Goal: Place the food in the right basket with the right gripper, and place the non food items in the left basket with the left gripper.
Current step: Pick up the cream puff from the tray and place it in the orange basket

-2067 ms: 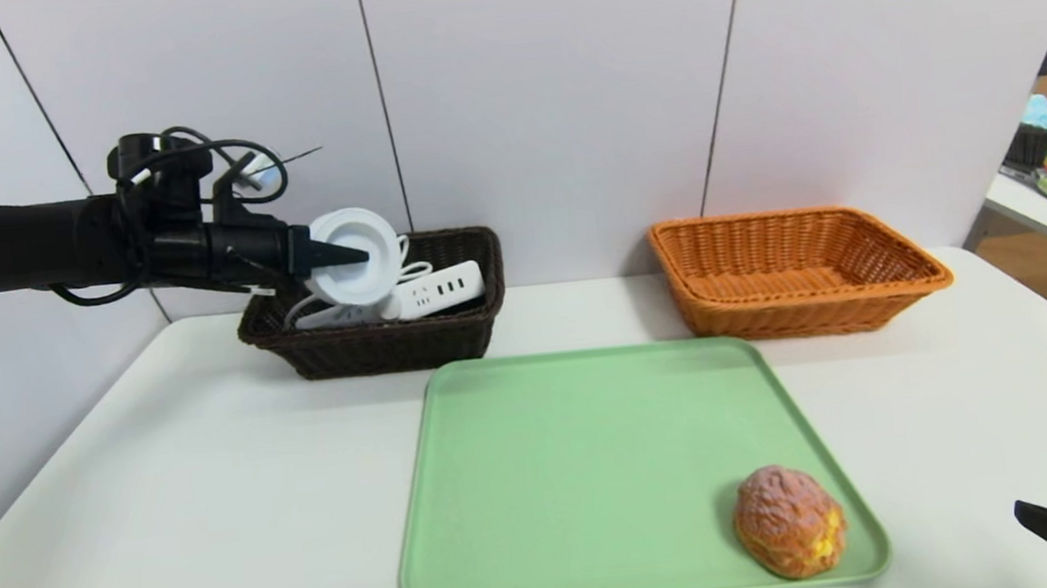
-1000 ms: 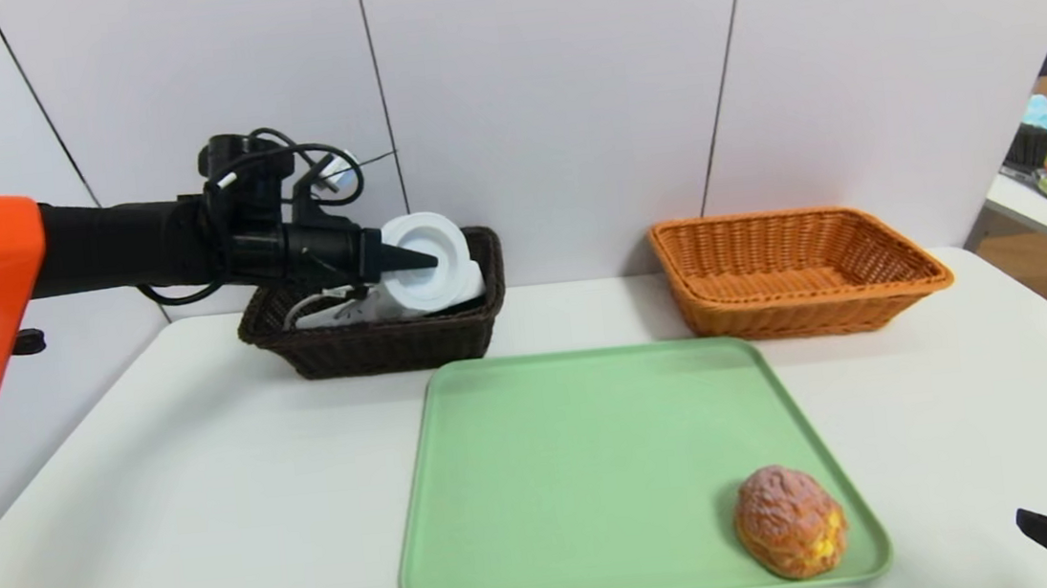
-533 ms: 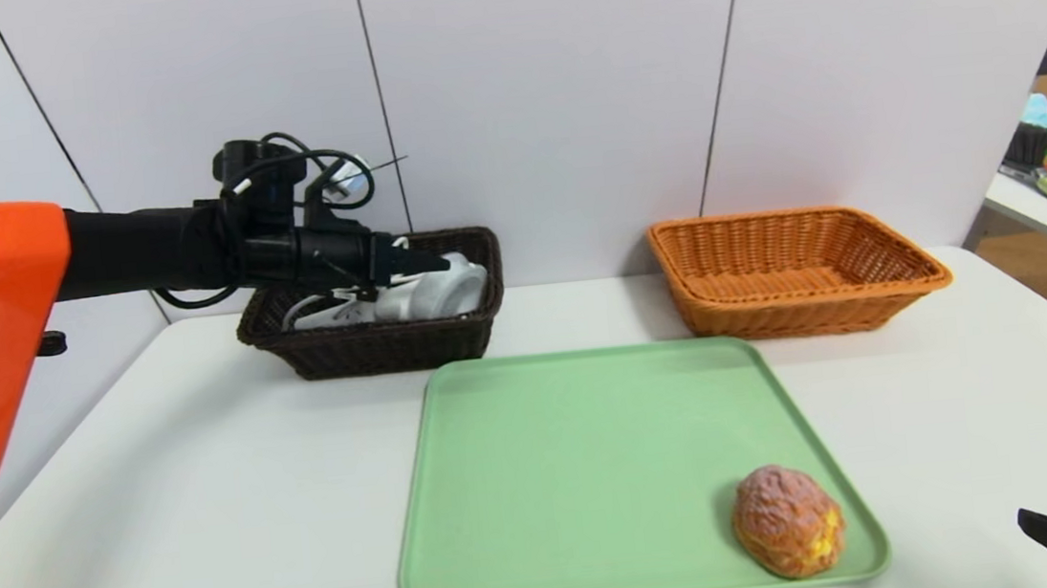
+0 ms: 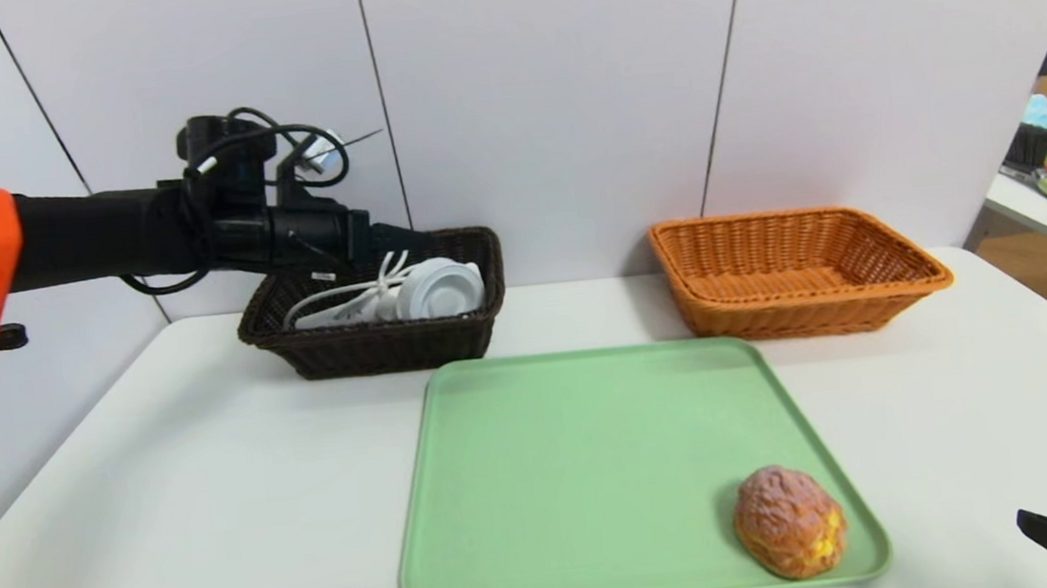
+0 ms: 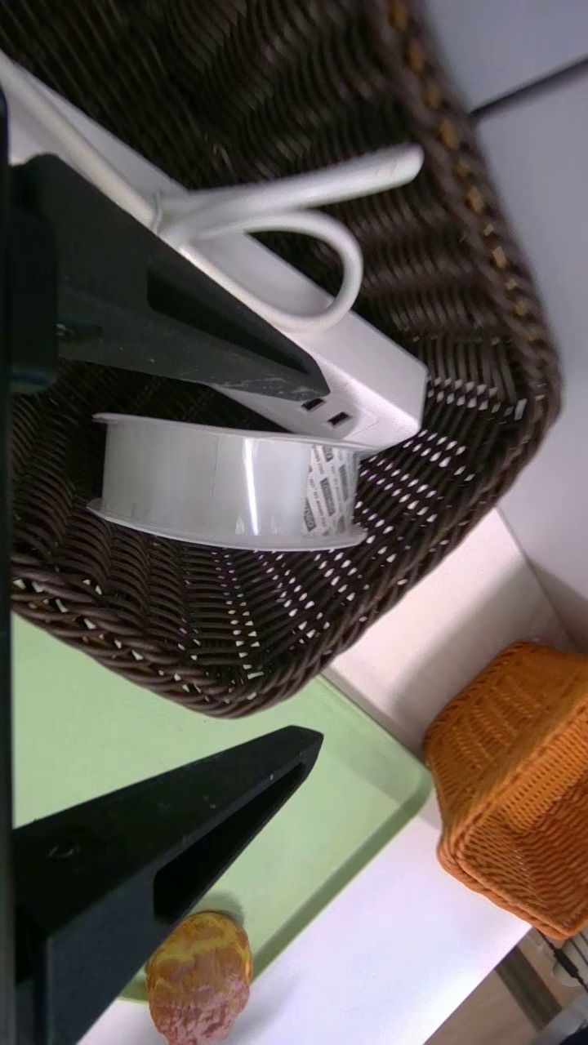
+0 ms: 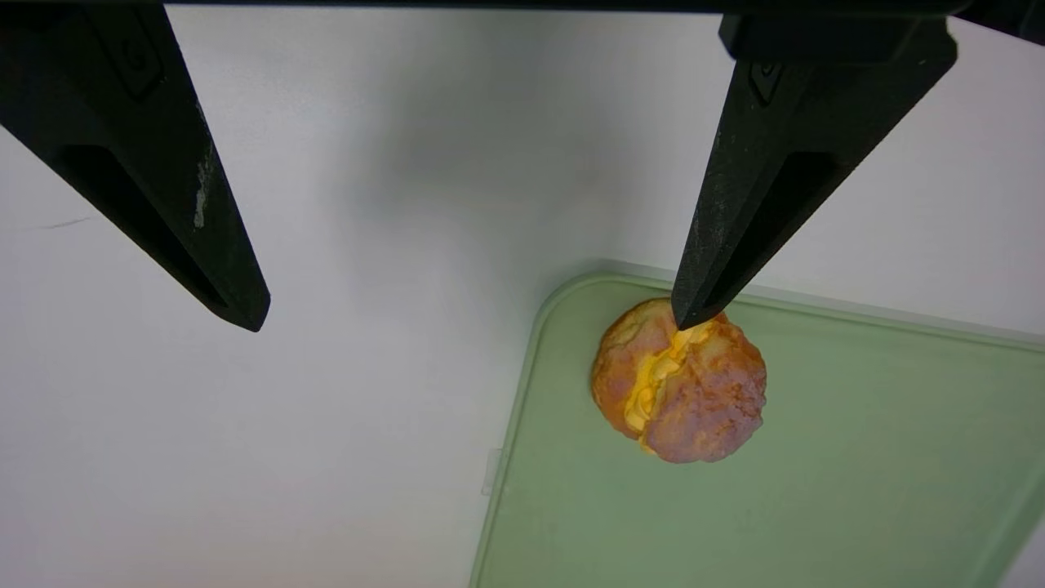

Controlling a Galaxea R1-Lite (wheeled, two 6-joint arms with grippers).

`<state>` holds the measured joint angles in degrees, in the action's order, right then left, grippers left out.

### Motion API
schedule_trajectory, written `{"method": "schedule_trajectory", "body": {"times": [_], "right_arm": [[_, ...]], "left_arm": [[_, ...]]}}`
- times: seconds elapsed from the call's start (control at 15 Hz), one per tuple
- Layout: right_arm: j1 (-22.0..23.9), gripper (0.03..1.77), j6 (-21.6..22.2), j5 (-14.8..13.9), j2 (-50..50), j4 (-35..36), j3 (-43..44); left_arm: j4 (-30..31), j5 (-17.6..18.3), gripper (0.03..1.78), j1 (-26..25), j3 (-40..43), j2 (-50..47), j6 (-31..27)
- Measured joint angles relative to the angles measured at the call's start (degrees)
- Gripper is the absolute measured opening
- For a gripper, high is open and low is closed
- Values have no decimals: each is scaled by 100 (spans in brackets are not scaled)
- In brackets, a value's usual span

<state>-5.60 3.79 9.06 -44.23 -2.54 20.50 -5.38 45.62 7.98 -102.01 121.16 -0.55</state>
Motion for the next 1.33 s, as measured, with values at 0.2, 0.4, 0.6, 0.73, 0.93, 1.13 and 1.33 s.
{"method": "schedule_trajectory", "body": {"times": [0.2,0.4,0.6,0.73,0.93,1.13,1.33], "right_arm": [[-10,170,-5,17,10,9,-9],[-16,170,-2,50,40,9,7],[-18,170,-21,54,90,11,27],[-33,170,-88,100,99,15,27],[-44,170,-127,362,95,20,85],[-44,170,-165,373,68,17,168],[-49,170,-195,434,60,11,182]], "left_arm": [[-22,-26,152,-127,238,-600,217],[-63,-37,158,-197,866,-1256,318],[-71,-15,162,-215,1812,-1950,294],[-62,0,164,-110,2483,-2365,263],[-44,-20,166,315,3371,-2866,-41],[-35,-190,167,783,3964,-3187,-647],[-32,-909,168,1290,4361,-3366,-1295]]}}
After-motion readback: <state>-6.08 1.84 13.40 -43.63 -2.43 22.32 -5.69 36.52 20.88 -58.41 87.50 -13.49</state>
